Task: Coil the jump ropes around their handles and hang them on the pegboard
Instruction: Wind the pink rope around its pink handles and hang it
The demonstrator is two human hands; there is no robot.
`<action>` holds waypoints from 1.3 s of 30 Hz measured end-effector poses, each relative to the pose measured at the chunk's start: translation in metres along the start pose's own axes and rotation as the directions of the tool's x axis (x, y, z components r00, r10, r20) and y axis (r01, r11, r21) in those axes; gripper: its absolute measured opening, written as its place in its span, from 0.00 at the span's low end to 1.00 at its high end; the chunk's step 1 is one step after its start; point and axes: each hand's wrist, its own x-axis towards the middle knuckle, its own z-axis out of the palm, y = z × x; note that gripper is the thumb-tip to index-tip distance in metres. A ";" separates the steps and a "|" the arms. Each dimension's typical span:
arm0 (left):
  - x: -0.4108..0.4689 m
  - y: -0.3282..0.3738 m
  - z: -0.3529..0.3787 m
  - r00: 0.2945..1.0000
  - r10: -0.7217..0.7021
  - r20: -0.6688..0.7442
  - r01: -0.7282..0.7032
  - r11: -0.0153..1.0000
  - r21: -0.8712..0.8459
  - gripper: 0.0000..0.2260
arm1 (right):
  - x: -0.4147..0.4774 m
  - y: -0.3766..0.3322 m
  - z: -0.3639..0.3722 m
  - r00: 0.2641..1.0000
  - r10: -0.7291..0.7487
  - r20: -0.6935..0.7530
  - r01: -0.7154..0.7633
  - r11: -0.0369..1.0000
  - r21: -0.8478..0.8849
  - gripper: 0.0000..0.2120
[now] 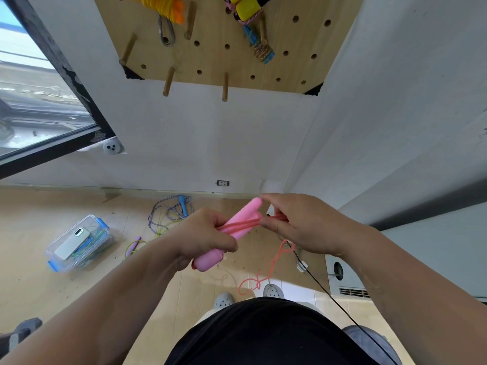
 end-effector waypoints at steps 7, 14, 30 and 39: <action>-0.001 0.007 -0.004 0.977 0.112 0.181 -0.077 0.979 -0.187 0.09 | -0.003 0.006 -0.005 0.994 -0.102 -0.037 0.102 0.995 -0.005 0.08; -0.003 0.015 -0.001 0.937 0.262 0.230 -0.199 0.943 -0.266 0.12 | -0.006 -0.002 -0.007 0.984 0.090 -0.157 -0.014 0.904 0.426 0.17; -0.001 0.024 -0.002 0.987 0.131 0.089 -0.148 0.963 0.224 0.08 | 0.004 -0.017 0.009 0.962 0.197 -0.187 -0.012 0.719 0.695 0.15; 0.003 0.025 0.012 0.997 0.076 0.007 -0.075 0.960 0.269 0.12 | 0.014 -0.014 0.008 0.943 0.218 -0.250 0.018 0.720 0.694 0.15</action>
